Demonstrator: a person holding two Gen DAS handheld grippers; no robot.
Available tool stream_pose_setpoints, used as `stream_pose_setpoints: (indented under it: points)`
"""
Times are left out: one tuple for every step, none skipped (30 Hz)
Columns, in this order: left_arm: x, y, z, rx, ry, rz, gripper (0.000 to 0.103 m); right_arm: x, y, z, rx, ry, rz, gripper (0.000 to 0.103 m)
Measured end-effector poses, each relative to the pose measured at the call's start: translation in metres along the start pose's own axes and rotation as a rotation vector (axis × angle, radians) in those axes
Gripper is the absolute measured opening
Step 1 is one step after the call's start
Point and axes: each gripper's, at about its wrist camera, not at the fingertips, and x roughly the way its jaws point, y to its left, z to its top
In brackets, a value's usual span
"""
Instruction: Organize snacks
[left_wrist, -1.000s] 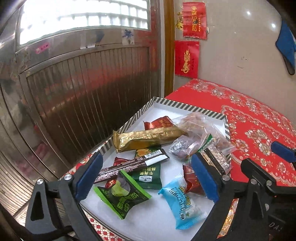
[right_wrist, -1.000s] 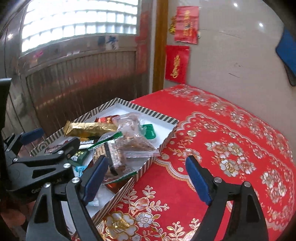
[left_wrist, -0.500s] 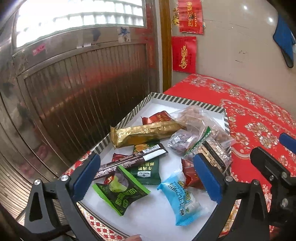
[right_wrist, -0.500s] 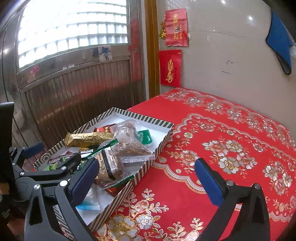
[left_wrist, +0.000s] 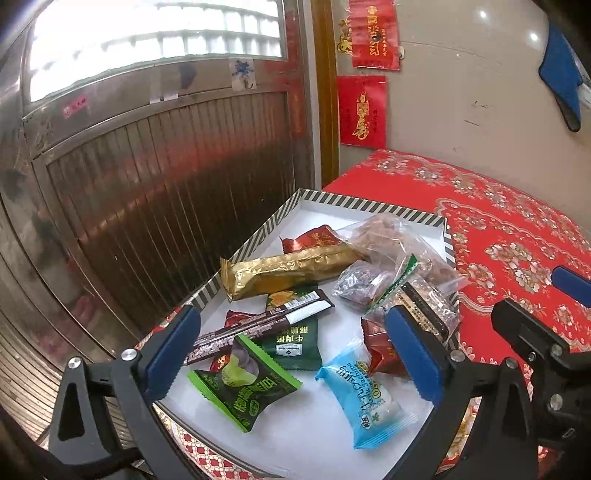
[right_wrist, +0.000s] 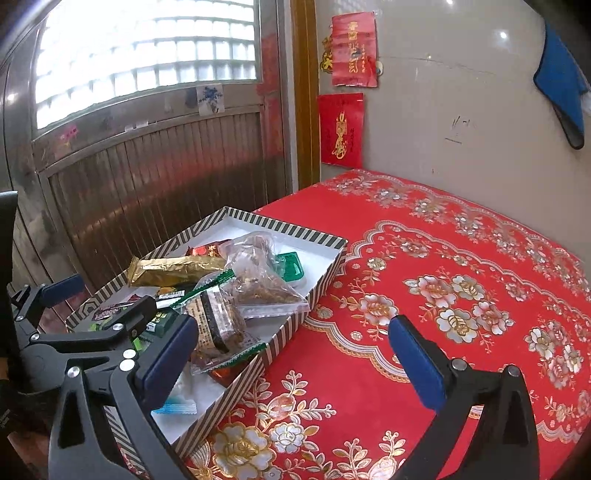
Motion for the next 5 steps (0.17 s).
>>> stream_pose_setpoints:
  points:
    - [-0.0011, -0.0011, -0.0002, 0.008, -0.008, 0.001, 0.101, -0.0002, -0.0008, -0.0004, 0.002, 0.001, -0.001, 0.103]
    - [-0.0018, -0.0021, -0.0005, 0.013, -0.012, 0.002, 0.101, -0.0002, -0.0016, -0.0007, 0.005, 0.002, -0.002, 0.103]
    - [-0.0029, -0.0036, -0.0006, 0.020, -0.017, 0.002, 0.101, -0.0004, -0.0030, -0.0012, 0.010, 0.005, -0.003, 0.103]
    - [-0.0039, -0.0054, -0.0005, 0.025, -0.018, 0.000, 0.101, -0.0012, -0.0049, -0.0017, 0.016, 0.005, -0.003, 0.103]
    - [-0.0046, -0.0069, -0.0003, 0.028, -0.018, -0.002, 0.101, -0.0026, -0.0072, -0.0021, 0.023, 0.003, -0.003, 0.103]
